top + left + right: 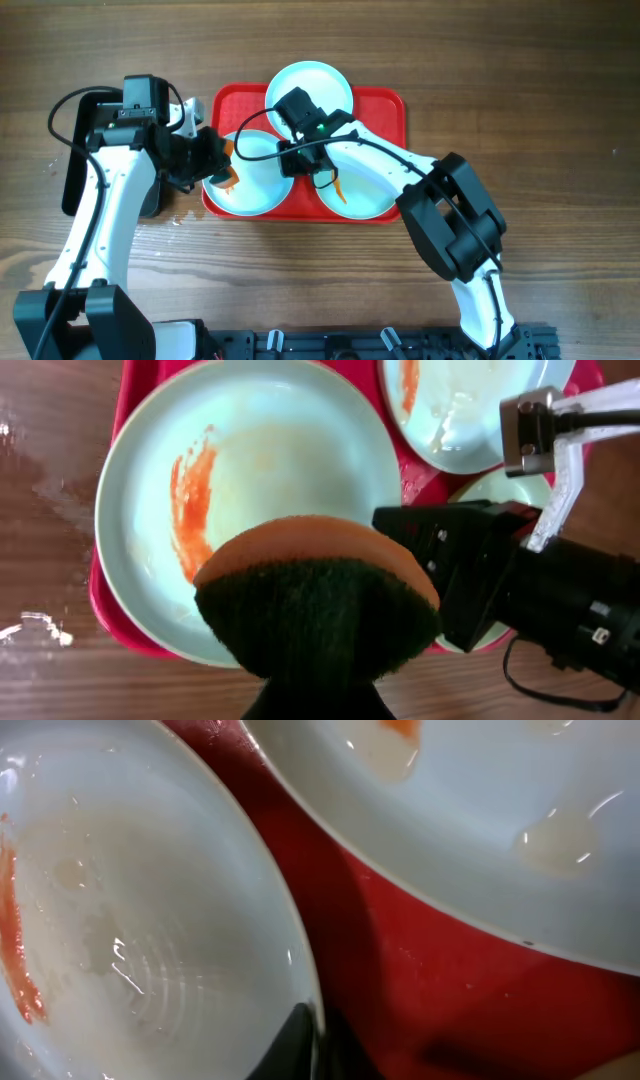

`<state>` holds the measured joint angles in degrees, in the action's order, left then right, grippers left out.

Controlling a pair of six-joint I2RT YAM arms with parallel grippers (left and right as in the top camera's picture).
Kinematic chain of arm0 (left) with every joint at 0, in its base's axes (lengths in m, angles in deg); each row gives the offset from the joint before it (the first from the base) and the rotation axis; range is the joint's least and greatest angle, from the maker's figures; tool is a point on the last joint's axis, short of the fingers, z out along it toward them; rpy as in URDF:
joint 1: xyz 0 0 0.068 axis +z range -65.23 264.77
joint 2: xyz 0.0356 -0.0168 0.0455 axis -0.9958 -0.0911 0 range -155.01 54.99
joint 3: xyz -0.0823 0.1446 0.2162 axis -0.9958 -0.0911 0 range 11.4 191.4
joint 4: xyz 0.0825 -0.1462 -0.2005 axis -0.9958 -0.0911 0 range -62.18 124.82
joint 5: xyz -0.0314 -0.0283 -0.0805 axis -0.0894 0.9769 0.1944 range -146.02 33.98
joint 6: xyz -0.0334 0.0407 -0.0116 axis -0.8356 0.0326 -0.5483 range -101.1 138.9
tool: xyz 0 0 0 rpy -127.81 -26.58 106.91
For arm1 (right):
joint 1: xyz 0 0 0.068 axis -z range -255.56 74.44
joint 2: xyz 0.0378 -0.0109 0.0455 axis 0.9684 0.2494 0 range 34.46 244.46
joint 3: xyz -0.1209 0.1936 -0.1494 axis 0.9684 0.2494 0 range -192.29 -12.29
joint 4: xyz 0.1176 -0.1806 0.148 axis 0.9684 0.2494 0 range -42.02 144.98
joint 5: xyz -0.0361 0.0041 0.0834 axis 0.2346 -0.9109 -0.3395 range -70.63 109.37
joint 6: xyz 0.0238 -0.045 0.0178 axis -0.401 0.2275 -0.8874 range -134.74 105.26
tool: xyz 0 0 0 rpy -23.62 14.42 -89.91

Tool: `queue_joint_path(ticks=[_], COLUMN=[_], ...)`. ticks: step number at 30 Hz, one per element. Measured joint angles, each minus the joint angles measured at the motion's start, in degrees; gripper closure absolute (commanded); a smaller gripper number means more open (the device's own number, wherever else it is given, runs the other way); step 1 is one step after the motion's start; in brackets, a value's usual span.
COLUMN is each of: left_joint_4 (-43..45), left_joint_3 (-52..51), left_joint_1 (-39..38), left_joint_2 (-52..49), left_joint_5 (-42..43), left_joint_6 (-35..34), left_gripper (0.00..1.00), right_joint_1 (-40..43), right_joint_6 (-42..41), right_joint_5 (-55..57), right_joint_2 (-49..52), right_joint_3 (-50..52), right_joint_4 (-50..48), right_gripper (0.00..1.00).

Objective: Clean dirty plates on tray and stack at the side

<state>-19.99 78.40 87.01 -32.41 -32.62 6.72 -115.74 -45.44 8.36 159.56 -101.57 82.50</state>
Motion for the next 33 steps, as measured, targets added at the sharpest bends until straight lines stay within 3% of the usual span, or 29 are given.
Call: queue_joint_path(ticks=[17,25,33], left_joint_4=[15.98,22.84,27.43], left_joint_3=[-11.63,-11.67,-11.67], left_joint_1=[-0.37,-7.91,-13.68], left_joint_2=[-0.37,-10.47,-14.14], left_joint_5=[-0.15,-4.94,-7.08], left_joint_6=[-2.27,-9.07,-12.9], left_gripper=[0.96,0.96,0.96], right_joint_1=[0.04,0.02,0.04], right_joint_6=[-0.83,-2.05,-2.49], right_joint_5=[4.9,5.6,5.73], right_joint_2=[0.0,0.0,0.0], right_joint_3=[-2.05,-2.34,-2.34], right_joint_4=[6.45,7.43,7.54], right_gripper=[0.96,0.96,0.96])
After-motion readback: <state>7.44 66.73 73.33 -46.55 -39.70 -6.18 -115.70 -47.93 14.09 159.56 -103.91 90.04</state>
